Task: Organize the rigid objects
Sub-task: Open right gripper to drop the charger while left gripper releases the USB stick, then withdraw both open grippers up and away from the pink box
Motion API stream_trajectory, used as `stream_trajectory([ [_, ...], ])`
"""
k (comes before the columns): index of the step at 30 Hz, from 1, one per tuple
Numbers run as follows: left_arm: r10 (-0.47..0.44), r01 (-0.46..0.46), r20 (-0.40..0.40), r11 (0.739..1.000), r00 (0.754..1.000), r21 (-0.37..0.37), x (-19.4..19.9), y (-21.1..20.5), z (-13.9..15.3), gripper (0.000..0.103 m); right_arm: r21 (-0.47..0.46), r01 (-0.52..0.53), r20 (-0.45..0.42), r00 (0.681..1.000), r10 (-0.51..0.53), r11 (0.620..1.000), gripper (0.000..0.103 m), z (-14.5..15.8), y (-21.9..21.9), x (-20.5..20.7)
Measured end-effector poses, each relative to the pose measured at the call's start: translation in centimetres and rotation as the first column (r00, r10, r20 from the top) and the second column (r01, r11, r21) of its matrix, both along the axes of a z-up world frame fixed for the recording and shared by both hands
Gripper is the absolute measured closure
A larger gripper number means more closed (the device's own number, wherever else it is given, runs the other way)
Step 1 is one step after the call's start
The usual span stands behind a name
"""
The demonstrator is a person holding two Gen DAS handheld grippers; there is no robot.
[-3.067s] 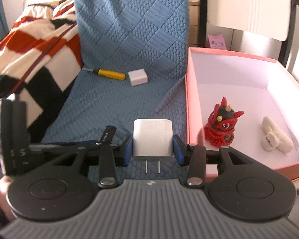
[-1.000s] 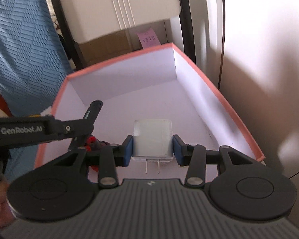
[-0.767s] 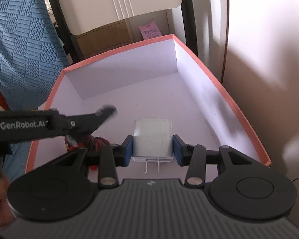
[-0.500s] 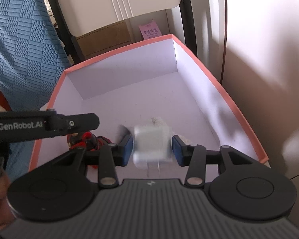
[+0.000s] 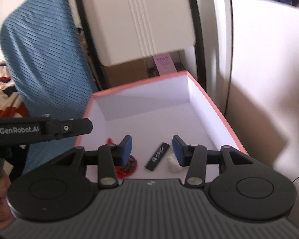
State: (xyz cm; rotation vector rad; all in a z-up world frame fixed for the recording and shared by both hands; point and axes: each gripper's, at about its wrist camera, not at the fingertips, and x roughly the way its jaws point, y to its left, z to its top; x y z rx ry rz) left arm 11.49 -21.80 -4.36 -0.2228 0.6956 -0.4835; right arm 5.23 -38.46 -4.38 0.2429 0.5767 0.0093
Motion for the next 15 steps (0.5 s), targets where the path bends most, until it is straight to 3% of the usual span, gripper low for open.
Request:
stream_trajectory([
  [8,0.063,-0.061,0.057,0.998,0.996,-0.023,-4.1,4.5,2.7,0.078,-0.017,-0.046,0.089,0.995,0.048,0.999,0.055,3.1,3.6,-3.7],
  [15,0.11,-0.108,0.082,0.994,0.99,-0.03,-7.0,8.7,3.4,0.078,-0.036,-0.101,0.106,0.989,0.105,0.994,0.055,4.0,6.8,-6.1],
])
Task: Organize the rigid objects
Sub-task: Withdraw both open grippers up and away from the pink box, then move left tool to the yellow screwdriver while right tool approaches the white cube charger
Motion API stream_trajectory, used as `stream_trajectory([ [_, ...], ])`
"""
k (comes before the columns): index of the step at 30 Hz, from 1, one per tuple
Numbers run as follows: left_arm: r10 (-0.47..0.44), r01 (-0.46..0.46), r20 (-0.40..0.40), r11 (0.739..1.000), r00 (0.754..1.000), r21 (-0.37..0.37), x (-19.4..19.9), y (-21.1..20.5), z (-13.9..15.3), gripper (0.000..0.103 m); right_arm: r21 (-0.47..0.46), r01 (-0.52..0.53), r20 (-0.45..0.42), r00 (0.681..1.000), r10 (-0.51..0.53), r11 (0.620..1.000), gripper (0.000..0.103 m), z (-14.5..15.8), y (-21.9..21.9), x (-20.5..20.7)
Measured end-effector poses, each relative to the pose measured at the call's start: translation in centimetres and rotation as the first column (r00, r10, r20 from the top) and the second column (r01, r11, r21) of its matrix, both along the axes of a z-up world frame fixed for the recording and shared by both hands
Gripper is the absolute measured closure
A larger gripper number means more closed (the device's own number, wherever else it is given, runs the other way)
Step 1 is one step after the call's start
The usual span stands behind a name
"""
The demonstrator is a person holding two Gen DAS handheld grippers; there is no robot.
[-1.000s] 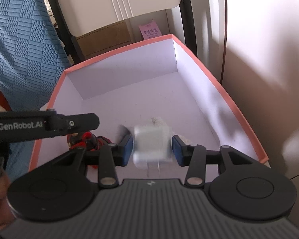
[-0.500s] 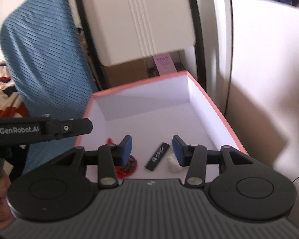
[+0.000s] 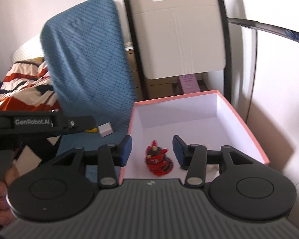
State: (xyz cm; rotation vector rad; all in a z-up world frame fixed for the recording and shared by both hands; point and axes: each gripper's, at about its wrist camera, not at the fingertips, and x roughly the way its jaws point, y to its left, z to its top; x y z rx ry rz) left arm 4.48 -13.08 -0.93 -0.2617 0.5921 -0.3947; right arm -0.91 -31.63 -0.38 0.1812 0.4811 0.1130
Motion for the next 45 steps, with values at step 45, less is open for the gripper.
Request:
stream_trajectory([
  [45,0.216,-0.207,-0.126,0.975,0.968,0.077,2.1,16.1,-11.3,0.076,-0.095,-0.177,-0.087,0.982,0.169,0.98,0.055,-4.8,13.2,2.0],
])
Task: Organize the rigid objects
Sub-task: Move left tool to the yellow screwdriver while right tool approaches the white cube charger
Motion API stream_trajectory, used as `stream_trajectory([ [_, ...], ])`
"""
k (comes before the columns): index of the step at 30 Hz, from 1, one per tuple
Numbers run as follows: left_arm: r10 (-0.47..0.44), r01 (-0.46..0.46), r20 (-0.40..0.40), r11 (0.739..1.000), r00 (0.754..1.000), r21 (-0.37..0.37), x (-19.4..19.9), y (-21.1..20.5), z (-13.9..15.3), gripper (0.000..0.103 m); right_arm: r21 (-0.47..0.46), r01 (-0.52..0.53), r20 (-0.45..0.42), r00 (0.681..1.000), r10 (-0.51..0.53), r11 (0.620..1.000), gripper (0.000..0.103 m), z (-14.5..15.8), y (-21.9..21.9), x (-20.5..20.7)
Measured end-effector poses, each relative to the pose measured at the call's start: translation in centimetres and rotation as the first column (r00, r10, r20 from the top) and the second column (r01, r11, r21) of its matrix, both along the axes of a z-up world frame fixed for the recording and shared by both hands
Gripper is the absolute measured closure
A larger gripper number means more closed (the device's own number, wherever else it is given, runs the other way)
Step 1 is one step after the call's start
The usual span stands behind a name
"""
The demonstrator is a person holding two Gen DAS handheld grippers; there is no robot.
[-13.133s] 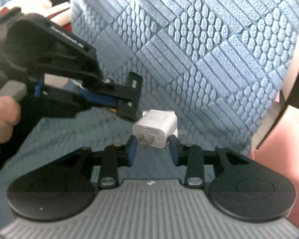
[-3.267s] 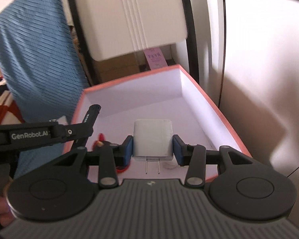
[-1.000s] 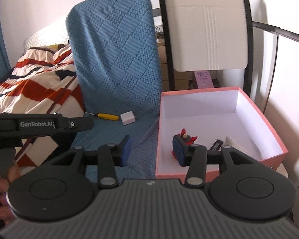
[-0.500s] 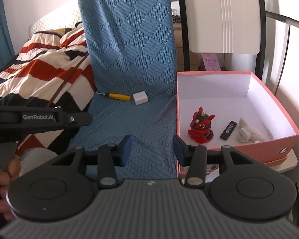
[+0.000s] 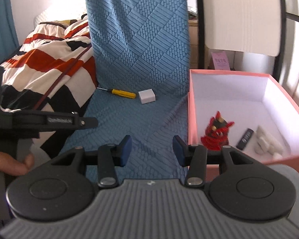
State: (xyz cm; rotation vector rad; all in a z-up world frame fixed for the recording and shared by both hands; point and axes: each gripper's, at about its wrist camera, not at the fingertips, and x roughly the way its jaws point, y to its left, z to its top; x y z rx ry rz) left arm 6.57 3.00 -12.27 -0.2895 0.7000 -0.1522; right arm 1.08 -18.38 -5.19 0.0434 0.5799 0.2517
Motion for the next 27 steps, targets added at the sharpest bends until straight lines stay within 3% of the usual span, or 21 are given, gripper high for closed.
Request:
stream_trajectory([
  [7,0.013,-0.015,-0.031,0.999,0.999,-0.038,4.3,1.3,-3.7,0.076,-0.01,-0.05,0.034,0.998,0.05,0.999,0.055,-2.3,1.6,4.5],
  [9,0.017,-0.017,-0.033,1.0,0.999,-0.013,5.5,1.6,-4.0,0.076,0.0,-0.052,0.034,0.998,0.052,0.999,0.055,-2.9,1.9,5.7],
  [11,0.023,-0.023,-0.026,1.0,0.999,0.007,6.8,1.9,-4.2,0.052,0.018,-0.054,0.007,0.999,0.054,0.998,0.055,-3.3,2.1,7.0],
  [12,0.036,-0.036,-0.024,0.999,0.999,0.015,7.4,2.2,-4.2,0.048,0.024,-0.06,0.008,0.998,0.059,0.998,0.055,-3.3,2.2,7.6],
  [16,0.056,-0.056,-0.029,0.998,0.998,0.011,10.2,3.0,-4.7,0.047,-0.008,-0.07,0.029,0.997,0.07,0.998,0.055,-3.3,2.8,9.6],
  [23,0.11,-0.117,-0.088,0.99,0.99,-0.074,15.6,4.6,-5.6,0.047,-0.048,-0.1,0.009,0.995,0.101,0.994,0.055,-3.8,4.0,14.1],
  [27,0.156,-0.174,-0.125,0.973,0.98,-0.148,19.1,5.8,-6.0,0.047,-0.058,-0.122,-0.006,0.993,0.122,0.991,0.042,-4.5,4.8,16.8],
])
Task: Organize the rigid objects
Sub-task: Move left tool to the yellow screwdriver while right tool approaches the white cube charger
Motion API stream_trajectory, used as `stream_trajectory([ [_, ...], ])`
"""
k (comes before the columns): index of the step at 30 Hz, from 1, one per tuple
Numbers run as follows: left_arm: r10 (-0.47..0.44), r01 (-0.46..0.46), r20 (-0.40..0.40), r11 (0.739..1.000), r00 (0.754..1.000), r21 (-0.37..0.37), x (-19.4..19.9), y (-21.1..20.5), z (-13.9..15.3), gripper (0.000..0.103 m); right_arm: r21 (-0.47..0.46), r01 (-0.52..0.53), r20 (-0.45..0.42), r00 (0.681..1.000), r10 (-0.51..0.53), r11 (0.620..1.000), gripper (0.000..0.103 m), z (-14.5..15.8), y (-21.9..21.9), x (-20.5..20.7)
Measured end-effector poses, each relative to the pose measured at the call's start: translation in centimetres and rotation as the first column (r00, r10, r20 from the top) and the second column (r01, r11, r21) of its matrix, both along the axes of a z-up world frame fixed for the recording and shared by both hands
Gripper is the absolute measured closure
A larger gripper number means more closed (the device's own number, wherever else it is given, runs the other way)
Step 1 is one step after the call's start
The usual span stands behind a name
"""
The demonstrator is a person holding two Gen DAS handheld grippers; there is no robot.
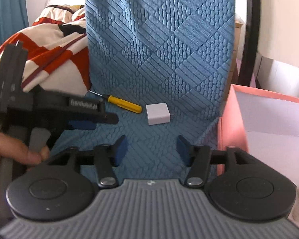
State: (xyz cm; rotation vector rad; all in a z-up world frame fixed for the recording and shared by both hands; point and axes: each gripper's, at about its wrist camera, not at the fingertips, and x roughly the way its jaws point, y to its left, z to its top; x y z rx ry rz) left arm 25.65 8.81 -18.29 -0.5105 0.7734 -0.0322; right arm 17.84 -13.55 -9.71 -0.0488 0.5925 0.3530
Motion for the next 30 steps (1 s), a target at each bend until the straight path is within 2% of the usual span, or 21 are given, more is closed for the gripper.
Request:
stream_trajectory([
  [3,0.046,-0.048,-0.039,0.998,0.998,-0.051,2.7,0.8,-0.7,0.047,-0.011,-0.007,-0.028,1.0,0.006,1.0,0.042,-0.7,0.4,2.1],
  [6,0.079,-0.09,-0.095,0.989,0.992,-0.119,5.3,1.5,-1.6,0.047,0.041,-0.006,-0.074,0.997,0.009,0.999,0.042,-1.0,0.2,4.3],
  [9,0.103,-0.128,-0.135,0.973,0.985,-0.19,7.4,2.3,-2.4,0.047,0.058,-0.012,-0.094,0.995,0.018,0.998,0.042,-1.3,0.6,6.6],
  [12,0.158,-0.19,-0.158,0.959,0.975,-0.212,9.0,3.2,-2.7,0.047,0.044,-0.031,-0.09,0.995,0.035,0.999,0.042,-1.7,1.2,8.9],
  [15,0.202,-0.246,-0.187,0.934,0.961,-0.259,10.3,4.1,-3.2,0.047,0.095,-0.038,-0.135,0.99,0.05,0.995,0.042,-2.1,1.3,11.7],
  [19,0.263,-0.314,-0.218,0.916,0.94,-0.25,11.2,4.3,-3.8,0.048,0.074,-0.062,-0.115,0.991,0.071,0.995,0.042,-2.6,1.9,14.3],
  [24,0.293,-0.355,-0.248,0.898,0.923,-0.259,11.9,3.7,-4.7,0.048,0.031,-0.103,-0.132,0.986,0.106,0.994,0.042,-4.3,3.0,17.1],
  [26,0.313,-0.369,-0.244,0.898,0.918,-0.238,12.1,3.7,-4.9,0.048,0.01,-0.127,-0.135,0.983,0.127,0.992,0.042,-4.8,3.6,17.7],
  [30,0.343,-0.397,-0.236,0.884,0.909,-0.247,12.6,3.8,-5.1,0.048,-0.028,-0.153,-0.118,0.982,0.148,0.988,0.043,-5.1,4.4,17.8],
])
